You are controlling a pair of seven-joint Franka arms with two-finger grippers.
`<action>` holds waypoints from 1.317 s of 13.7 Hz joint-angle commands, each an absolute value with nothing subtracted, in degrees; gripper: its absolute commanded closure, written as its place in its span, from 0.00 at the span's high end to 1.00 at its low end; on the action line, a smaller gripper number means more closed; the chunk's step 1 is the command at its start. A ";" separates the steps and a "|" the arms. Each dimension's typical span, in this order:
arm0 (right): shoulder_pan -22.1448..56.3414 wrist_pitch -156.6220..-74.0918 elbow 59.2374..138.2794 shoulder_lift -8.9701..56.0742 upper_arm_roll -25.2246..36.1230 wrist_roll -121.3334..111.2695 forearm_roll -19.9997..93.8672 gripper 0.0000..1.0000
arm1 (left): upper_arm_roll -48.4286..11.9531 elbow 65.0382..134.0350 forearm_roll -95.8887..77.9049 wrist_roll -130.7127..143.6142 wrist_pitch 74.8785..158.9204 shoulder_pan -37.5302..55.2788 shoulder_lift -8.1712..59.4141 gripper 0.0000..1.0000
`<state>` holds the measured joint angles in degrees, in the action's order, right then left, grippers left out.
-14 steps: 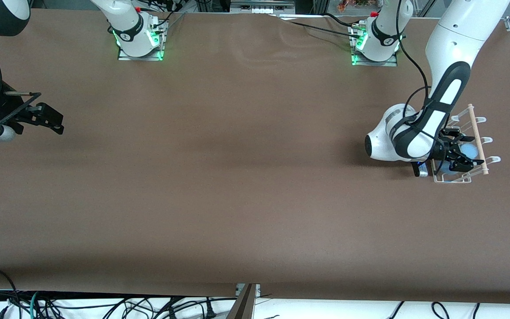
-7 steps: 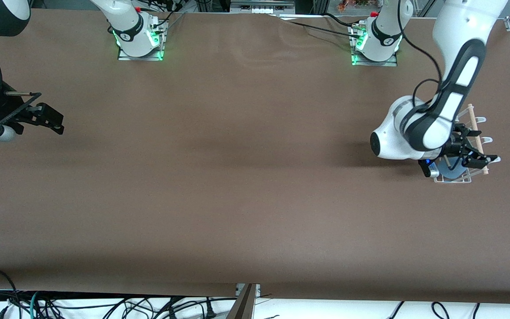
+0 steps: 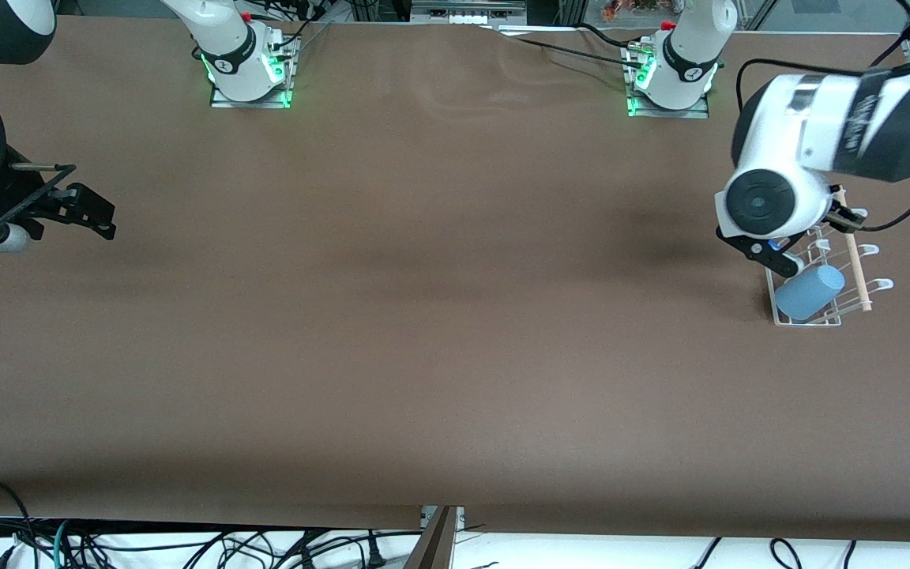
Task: Transfer cup to left arm and place on rack
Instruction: 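Open the left gripper and lift away from the rack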
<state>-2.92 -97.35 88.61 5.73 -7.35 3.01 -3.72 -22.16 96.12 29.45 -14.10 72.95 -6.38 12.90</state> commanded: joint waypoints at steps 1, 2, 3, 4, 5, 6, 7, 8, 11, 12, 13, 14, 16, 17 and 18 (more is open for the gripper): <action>-3.43 -96.59 88.07 5.63 -7.65 2.46 -3.96 1.00 | -21.97 92.38 17.28 -1.11 72.50 -8.69 12.40 1.00; -3.34 -96.50 88.07 5.63 -7.73 2.46 -3.96 1.00 | -22.06 91.33 13.05 1.29 73.55 -10.79 12.22 1.00; -3.34 -96.42 88.07 5.54 -7.73 2.46 -3.96 1.00 | -22.41 90.97 8.66 1.32 75.04 -13.51 11.87 1.00; -3.34 -96.50 88.07 5.62 -7.65 2.55 -3.96 1.00 | -21.98 90.79 4.00 1.23 77.58 -15.10 10.30 1.00; -3.43 -96.76 88.07 5.62 -7.65 2.72 -4.30 1.00 | -20.84 91.84 1.87 1.32 81.87 -14.86 7.85 1.00; -3.51 -97.03 88.07 5.62 -7.56 2.72 -4.48 1.00 | -18.83 92.63 1.76 1.32 85.74 -13.81 5.82 1.00; -3.78 -97.12 88.07 5.71 -7.56 2.81 -4.48 1.00 | -15.59 93.07 1.50 1.32 89.26 -11.36 4.06 1.00; -4.04 -96.95 88.24 5.71 -7.30 2.81 -4.40 1.00 | -9.81 93.08 1.32 1.32 91.04 -7.07 2.82 1.00; -4.04 -96.50 88.33 6.06 -7.29 2.72 -4.40 1.00 | -0.37 95.17 1.49 1.23 94.38 1.38 -0.26 1.00; -3.96 -96.50 88.33 5.98 -7.38 2.72 -4.31 1.00 | 1.65 98.32 1.32 1.23 96.48 3.76 -1.57 1.00; -3.87 -96.50 88.24 6.06 -7.38 2.81 -4.22 1.00 | 1.76 101.92 1.32 1.14 99.46 4.48 -2.80 1.00; -3.87 -96.59 88.24 5.98 -7.38 2.90 -4.04 1.00 | 1.76 103.61 1.32 0.97 101.67 4.40 -2.99 1.00; -3.78 -97.03 88.24 5.98 -7.47 2.90 -3.96 1.00 | 0.62 103.97 1.32 0.18 102.30 3.96 -2.46 1.00; -3.61 -97.12 88.07 5.98 -7.56 2.73 -3.87 1.00 | 0.09 104.06 1.32 0.09 102.13 3.69 -2.37 1.00; -3.43 -97.21 88.07 5.98 -7.73 2.81 -3.95 1.00 | -0.17 104.06 1.32 -0.09 102.04 2.91 -2.37 1.00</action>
